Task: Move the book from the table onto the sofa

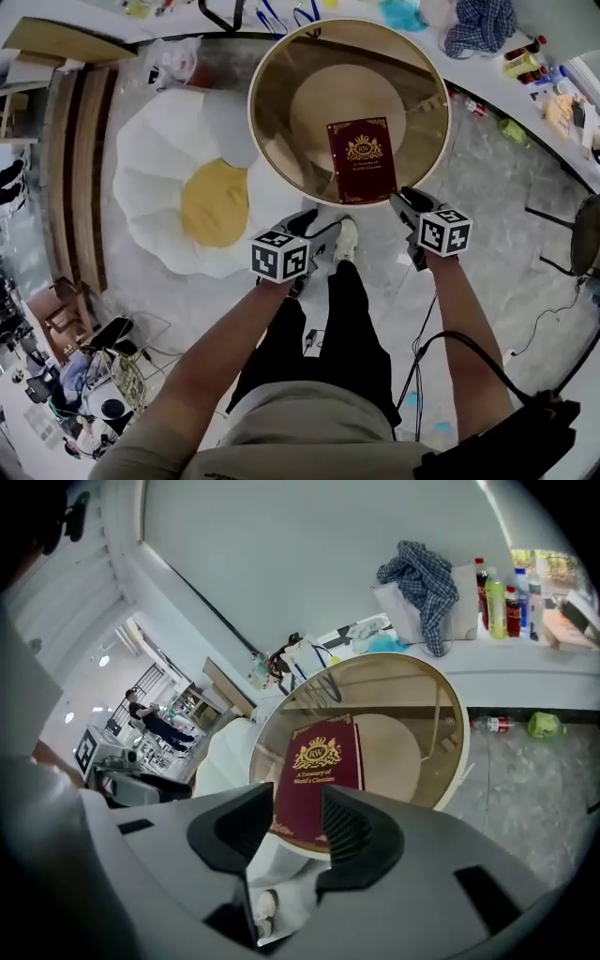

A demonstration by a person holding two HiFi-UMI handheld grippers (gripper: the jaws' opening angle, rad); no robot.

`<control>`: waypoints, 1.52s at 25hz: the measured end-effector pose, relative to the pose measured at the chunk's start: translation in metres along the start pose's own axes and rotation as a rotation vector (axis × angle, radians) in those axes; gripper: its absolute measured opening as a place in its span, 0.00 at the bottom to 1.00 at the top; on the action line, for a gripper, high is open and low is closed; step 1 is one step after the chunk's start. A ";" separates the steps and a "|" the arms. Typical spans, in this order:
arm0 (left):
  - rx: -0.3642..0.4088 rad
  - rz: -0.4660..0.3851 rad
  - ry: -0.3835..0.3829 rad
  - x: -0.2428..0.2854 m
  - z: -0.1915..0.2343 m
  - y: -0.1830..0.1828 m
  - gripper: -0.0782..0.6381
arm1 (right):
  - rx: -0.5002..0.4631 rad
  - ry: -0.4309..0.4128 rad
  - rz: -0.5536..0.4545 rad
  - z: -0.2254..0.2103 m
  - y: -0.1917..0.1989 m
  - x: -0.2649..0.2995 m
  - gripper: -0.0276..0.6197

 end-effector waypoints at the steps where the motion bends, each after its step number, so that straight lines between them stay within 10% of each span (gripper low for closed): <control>1: -0.012 0.000 -0.004 0.013 0.008 -0.003 0.48 | -0.005 0.001 0.006 -0.010 -0.005 0.009 0.28; 17: -0.179 0.003 0.041 0.153 0.102 -0.024 0.49 | 0.104 -0.059 0.047 -0.077 -0.007 0.098 0.29; 31: -0.183 -0.108 -0.010 0.132 0.094 -0.020 0.48 | 0.046 -0.096 0.033 -0.057 -0.013 0.090 0.24; 38: -0.280 -0.245 -0.102 -0.017 0.167 0.060 0.48 | -0.088 -0.197 0.108 0.103 0.013 0.166 0.24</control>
Point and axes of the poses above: the fingertips, and each gripper's own axes: x forward along the fingers, z to its left, y out of its underside, the point moved 6 cm from there along -x, backward along the fingers, and after that the axes turned 7 degrees about z, right-handed, at the moved point
